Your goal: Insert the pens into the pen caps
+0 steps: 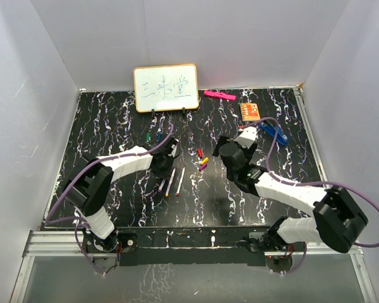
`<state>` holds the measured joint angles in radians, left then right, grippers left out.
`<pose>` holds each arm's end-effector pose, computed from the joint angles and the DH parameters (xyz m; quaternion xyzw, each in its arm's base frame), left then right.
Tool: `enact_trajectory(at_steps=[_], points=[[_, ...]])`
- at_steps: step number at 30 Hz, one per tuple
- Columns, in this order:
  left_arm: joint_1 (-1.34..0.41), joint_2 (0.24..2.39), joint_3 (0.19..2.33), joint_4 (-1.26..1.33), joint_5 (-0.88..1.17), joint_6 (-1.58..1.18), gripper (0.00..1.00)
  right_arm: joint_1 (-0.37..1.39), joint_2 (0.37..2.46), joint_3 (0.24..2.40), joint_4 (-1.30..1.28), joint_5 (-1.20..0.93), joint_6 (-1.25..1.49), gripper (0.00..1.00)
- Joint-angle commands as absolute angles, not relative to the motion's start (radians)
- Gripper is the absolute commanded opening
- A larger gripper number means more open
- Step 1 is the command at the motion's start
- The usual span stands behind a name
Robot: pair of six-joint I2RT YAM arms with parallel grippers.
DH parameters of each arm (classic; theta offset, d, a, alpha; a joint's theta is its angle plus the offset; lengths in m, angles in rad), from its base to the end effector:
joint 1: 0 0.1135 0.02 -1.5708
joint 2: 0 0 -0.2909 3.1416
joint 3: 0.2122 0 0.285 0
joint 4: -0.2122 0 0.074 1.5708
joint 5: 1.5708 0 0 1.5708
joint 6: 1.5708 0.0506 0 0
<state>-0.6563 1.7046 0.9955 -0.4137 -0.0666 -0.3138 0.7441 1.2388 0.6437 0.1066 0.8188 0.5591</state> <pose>0.2899 -0.2190 0.1537 0.1588 0.9615 -0.0748 0.2115 0.2350 0.1661 0.2311 0.1315 0.8019 0.0153 0.5826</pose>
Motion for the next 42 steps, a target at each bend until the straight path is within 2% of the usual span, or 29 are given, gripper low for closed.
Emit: enact_trajectory(at_steps=[1,5,10,16,21,42], points=[[-0.673,1.688,0.949,-0.532,-0.004,-0.323,0.00,0.742,1.315,0.723,-0.044,0.780,0.703,0.76],[-0.674,1.605,0.990,-0.575,-0.019,-0.315,0.00,0.742,1.446,0.812,-0.183,0.720,0.803,0.65],[-0.673,1.541,1.031,-0.618,-0.018,-0.302,0.00,0.762,1.567,0.919,-0.334,0.689,0.881,0.62],[-0.673,1.496,1.036,-0.636,-0.049,-0.289,0.00,0.776,1.599,0.965,-0.399,0.658,0.917,0.62],[-0.672,1.474,1.018,-0.628,-0.069,-0.287,0.00,0.797,1.595,0.971,-0.415,0.615,0.931,0.49],[-0.672,1.461,0.988,-0.611,-0.096,-0.288,0.00,0.833,1.722,1.068,-0.393,0.558,0.911,0.50]])
